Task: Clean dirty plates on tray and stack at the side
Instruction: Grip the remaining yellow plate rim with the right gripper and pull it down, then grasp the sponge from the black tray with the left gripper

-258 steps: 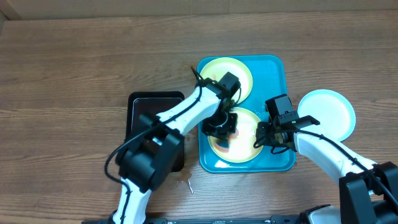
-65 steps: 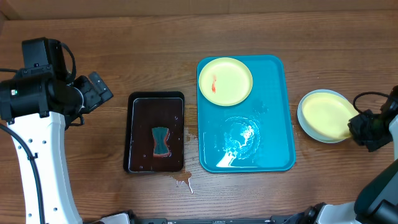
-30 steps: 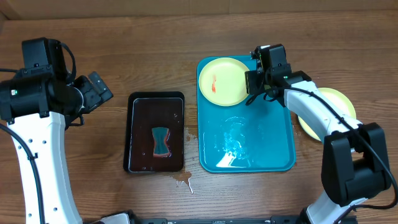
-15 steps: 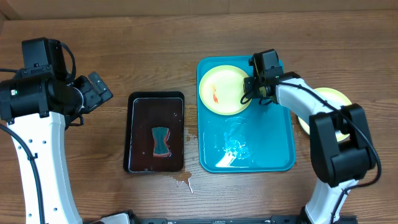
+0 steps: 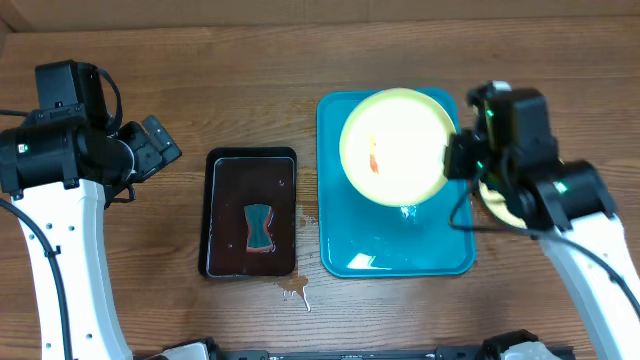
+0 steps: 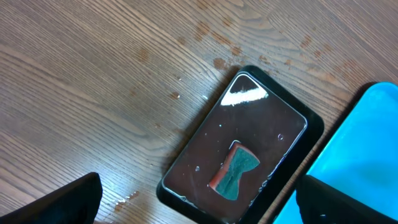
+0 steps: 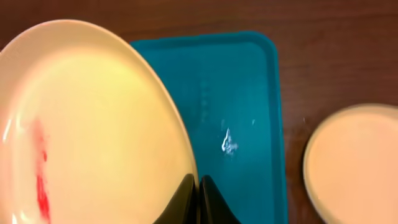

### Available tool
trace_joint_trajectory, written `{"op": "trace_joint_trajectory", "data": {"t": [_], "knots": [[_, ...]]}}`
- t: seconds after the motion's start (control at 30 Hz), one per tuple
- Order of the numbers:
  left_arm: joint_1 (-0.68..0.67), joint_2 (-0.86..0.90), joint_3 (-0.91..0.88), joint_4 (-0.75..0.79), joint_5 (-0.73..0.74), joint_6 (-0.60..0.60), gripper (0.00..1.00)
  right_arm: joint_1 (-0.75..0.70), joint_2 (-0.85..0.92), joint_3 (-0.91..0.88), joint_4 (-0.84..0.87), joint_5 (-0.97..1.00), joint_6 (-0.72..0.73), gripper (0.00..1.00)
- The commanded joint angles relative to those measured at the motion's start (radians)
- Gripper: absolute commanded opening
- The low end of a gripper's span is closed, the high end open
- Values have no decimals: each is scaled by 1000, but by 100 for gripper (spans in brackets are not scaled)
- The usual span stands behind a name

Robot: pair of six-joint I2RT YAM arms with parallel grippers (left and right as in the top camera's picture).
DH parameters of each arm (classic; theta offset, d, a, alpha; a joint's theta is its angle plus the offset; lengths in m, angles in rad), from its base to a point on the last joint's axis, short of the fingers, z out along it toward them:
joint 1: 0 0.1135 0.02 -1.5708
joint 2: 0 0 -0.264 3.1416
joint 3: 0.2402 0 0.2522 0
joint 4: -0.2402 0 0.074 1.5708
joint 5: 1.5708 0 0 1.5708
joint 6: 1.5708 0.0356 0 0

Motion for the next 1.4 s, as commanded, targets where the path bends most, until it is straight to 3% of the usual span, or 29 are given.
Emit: {"op": "trace_joint_trajectory", "data": {"t": [0.0, 0.1, 0.2, 0.33, 0.47, 0.7, 0.77, 0.8, 0.9, 1.07, 1.17, 1.3, 1.37], "knots": [[2, -6, 17, 2, -10, 12, 100, -2, 0, -35, -106, -5, 208, 4], [2, -6, 17, 2, -10, 12, 100, -1, 15, -162, -64, -5, 322, 4], [2, -6, 17, 2, -10, 12, 100, -1, 39, -326, 103, -12, 368, 4], [2, -6, 17, 2, -10, 12, 100, -1, 92, -509, 426, -100, 277, 4], [2, -6, 17, 10, 15, 1, 100, -1, 138, -550, 535, -102, 152, 4], [0, -6, 17, 10, 249, 0, 100, 48, 204, -550, 484, -113, 111, 4], [-14, -5, 17, 13, 308, 52, 100, 60, 211, -550, 486, -112, 124, 8], [-26, -3, 17, 14, 322, 84, 100, 60, 211, -550, 488, -109, 124, 16], [-67, -2, 17, 20, 313, 142, 100, 58, 205, -528, 469, -109, 118, 28], [-90, -2, 16, 19, 305, 151, 99, 57, 119, -388, 320, -82, 107, 33], [-116, -2, -8, 19, 304, 179, 90, 57, 59, -302, 241, -72, 85, 37], [-203, -2, -126, 40, 262, 201, 83, 57, 0, -223, 156, -76, 85, 43], [-286, 0, -281, 129, 232, 182, 81, 57, -26, -216, 125, -81, 85, 46]]}}
